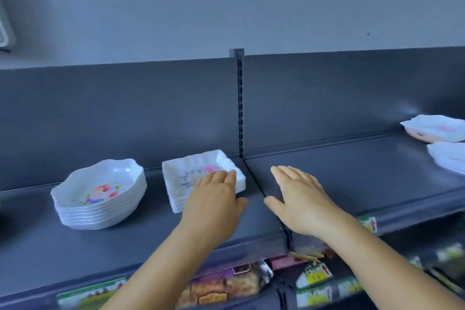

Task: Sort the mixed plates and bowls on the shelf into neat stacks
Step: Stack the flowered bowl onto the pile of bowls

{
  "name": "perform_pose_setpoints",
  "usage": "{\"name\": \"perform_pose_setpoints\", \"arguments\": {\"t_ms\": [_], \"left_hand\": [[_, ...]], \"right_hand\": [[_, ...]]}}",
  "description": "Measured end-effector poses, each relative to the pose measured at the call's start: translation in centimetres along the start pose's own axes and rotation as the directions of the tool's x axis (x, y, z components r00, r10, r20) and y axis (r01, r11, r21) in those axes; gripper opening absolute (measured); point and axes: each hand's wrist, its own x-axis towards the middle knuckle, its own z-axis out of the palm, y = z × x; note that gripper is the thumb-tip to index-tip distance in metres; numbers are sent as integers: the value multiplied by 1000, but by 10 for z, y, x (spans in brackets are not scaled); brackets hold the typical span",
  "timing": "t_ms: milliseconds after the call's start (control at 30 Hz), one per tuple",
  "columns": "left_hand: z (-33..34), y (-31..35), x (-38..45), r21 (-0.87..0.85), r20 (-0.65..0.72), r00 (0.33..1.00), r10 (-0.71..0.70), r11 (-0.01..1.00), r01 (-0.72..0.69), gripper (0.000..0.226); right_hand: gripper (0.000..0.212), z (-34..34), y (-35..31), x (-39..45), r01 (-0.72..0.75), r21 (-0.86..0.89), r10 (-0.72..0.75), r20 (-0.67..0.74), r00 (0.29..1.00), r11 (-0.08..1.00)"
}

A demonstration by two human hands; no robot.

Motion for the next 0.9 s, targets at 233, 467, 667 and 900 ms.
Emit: {"name": "perform_pose_setpoints", "arguments": {"t_ms": [233,467,667,900], "left_hand": [[31,120,31,-42,49,989,136,990,-134,63],[55,214,65,-94,88,959,269,961,-261,55],[74,273,104,-128,90,921,379,921,-367,53],[98,324,171,-177,81,882,464,878,-445,56]], "right_hand": [[70,-23,120,-43,-156,-29,155,-19,988,987],[68,-42,211,-78,-306,-60,305,-28,952,950],[67,-51,270,-89,-429,-48,427,-47,903,902],[66,-68,334,-70,-541,-65,536,-80,840,838]]}}
